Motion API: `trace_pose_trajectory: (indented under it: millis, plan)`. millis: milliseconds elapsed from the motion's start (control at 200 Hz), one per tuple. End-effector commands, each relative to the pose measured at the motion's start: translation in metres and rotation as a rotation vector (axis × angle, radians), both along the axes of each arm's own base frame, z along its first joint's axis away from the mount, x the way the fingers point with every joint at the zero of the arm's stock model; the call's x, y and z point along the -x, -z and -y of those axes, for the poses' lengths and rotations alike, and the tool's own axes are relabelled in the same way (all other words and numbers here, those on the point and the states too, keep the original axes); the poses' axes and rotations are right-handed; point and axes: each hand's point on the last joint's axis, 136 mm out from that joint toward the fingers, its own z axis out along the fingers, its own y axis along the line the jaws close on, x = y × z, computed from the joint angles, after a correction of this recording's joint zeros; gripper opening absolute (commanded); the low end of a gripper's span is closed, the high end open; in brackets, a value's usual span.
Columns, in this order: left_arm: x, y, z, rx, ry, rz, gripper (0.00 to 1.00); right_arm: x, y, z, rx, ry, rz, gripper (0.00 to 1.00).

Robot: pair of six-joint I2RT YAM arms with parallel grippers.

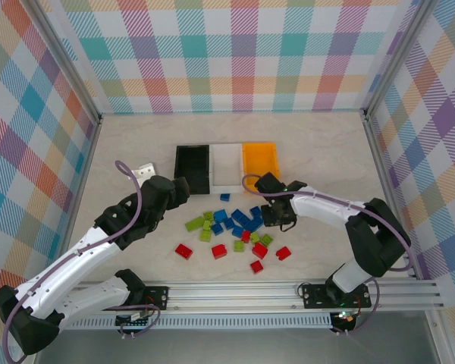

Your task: Sort the legos into containers by color

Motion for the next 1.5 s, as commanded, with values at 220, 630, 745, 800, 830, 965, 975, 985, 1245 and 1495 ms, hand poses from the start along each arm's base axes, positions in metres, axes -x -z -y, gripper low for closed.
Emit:
trace_pose_trajectory:
  millis: [220,630,745,800,830,965,975,985,1245,1495]
  plan:
    - [0.008,0.013,-0.012,-0.018,-0.055,-0.077,1.0,-0.132,-0.087,-0.028,-0.104,0.063,0.251,0.29]
    - [0.013,0.025,-0.009,-0.011,-0.034,-0.128,1.0,-0.194,-0.056,-0.03,-0.09,0.145,0.197,0.5]
    - [0.013,0.023,-0.008,-0.007,-0.028,-0.124,1.0,-0.187,-0.075,-0.029,-0.12,0.141,0.22,0.66]
    - [0.012,0.022,-0.008,-0.005,-0.024,-0.123,1.0,-0.175,-0.082,-0.026,-0.136,0.142,0.215,0.68]
    - [0.012,0.022,-0.007,-0.003,-0.023,-0.121,1.0,-0.165,-0.085,-0.025,-0.142,0.143,0.209,0.69]
    - [0.012,0.02,-0.007,0.0,-0.022,-0.114,1.0,-0.095,-0.071,-0.009,-0.14,0.156,0.101,0.71]
    - [0.011,0.02,-0.008,-0.001,-0.024,-0.114,1.0,-0.088,-0.067,-0.007,-0.136,0.158,0.087,0.71]
    - [0.011,0.021,-0.008,-0.002,-0.024,-0.115,1.0,-0.082,-0.065,-0.005,-0.136,0.16,0.078,0.71]
    - [0.008,0.027,-0.007,0.012,-0.029,-0.108,1.0,0.053,-0.026,0.043,-0.096,0.224,-0.147,0.71]
    - [0.008,0.035,-0.01,0.013,-0.039,-0.13,1.0,0.11,-0.007,0.052,0.004,0.168,-0.297,0.72]
